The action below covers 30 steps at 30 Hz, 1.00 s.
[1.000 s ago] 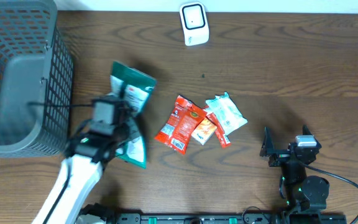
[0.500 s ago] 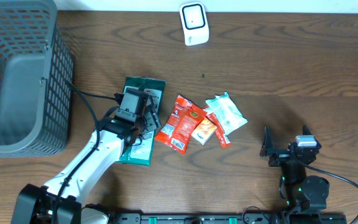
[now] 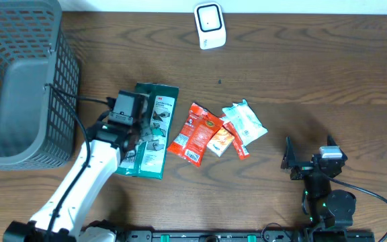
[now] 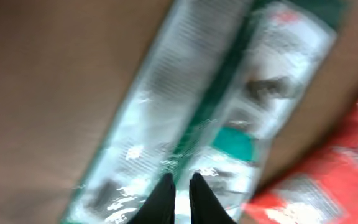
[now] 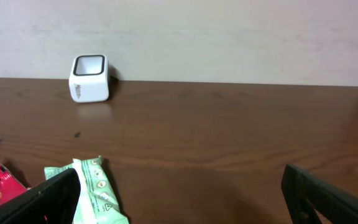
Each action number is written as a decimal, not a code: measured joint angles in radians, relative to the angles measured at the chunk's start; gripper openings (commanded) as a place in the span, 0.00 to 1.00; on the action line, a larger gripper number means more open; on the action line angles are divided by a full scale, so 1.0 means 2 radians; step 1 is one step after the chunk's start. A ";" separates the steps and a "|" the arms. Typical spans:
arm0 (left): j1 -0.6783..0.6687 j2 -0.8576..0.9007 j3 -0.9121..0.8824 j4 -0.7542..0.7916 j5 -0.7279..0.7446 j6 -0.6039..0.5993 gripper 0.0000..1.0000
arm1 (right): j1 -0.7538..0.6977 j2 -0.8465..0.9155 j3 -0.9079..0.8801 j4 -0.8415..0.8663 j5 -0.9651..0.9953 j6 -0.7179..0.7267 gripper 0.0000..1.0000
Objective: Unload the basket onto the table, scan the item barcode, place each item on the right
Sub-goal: 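Lift the green 3M gloves pack out and carry it left of the items, then lower the gloves pack onto the table and open the left gripper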
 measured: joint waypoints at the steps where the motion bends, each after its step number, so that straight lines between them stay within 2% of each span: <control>1: 0.006 0.005 0.000 -0.006 -0.005 0.004 0.12 | 0.000 0.000 0.000 0.000 0.000 0.000 0.99; 7: 0.042 0.044 -0.009 -0.016 -0.027 0.018 0.13 | 0.000 0.000 0.000 0.000 0.000 0.000 0.99; 14: 0.047 0.123 -0.011 -0.016 -0.029 0.021 0.14 | 0.000 0.000 0.000 0.000 0.000 0.000 0.99; 26: 0.048 0.142 -0.011 -0.014 0.084 0.023 0.17 | 0.000 0.000 0.000 0.000 0.000 0.000 0.99; 30: 0.048 0.142 -0.011 -0.011 0.097 0.023 0.17 | 0.000 0.000 0.000 0.000 0.000 0.000 0.99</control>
